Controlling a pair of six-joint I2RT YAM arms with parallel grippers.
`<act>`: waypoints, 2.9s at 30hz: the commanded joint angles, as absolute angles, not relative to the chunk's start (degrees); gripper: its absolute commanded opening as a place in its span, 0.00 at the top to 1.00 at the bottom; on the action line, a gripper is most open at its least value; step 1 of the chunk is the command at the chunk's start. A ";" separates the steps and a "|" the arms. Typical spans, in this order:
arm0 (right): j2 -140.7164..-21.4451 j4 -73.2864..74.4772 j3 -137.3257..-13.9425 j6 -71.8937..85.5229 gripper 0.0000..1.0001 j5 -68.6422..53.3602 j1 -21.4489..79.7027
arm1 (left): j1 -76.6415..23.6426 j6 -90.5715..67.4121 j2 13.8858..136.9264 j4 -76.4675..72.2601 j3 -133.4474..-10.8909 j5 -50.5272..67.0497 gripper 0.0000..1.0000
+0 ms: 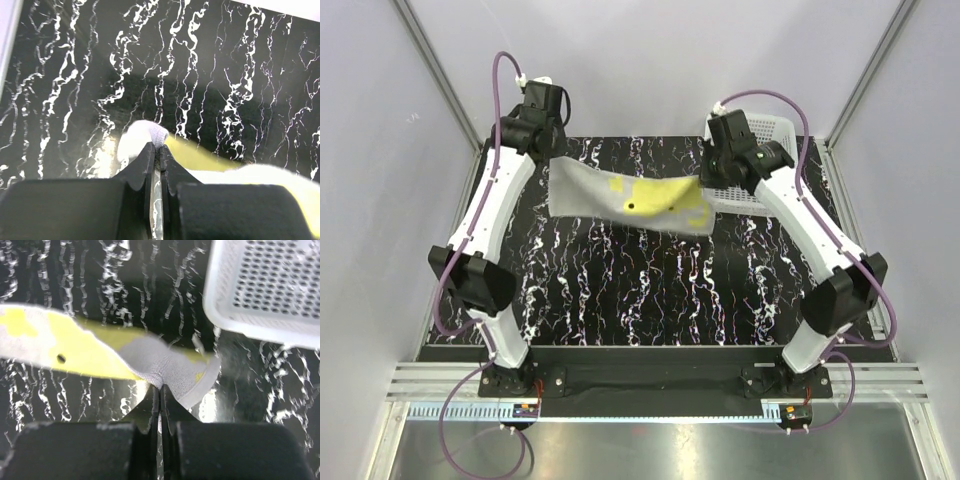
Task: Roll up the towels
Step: Flatten the towel, then fold the towel
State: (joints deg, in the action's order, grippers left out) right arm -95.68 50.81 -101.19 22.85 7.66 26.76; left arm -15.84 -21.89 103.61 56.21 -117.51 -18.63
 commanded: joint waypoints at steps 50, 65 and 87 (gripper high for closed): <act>-55.17 41.75 -41.48 50.37 0.00 4.75 26.37 | 13.68 -44.30 49.29 44.30 -33.58 14.32 0.01; -78.47 23.40 -49.90 43.86 0.00 -7.55 17.42 | 20.48 -41.67 70.65 25.16 -41.56 14.15 0.05; -106.52 7.92 -61.26 39.99 0.26 -13.88 11.25 | 10.81 -44.12 95.36 10.99 -51.24 9.76 0.30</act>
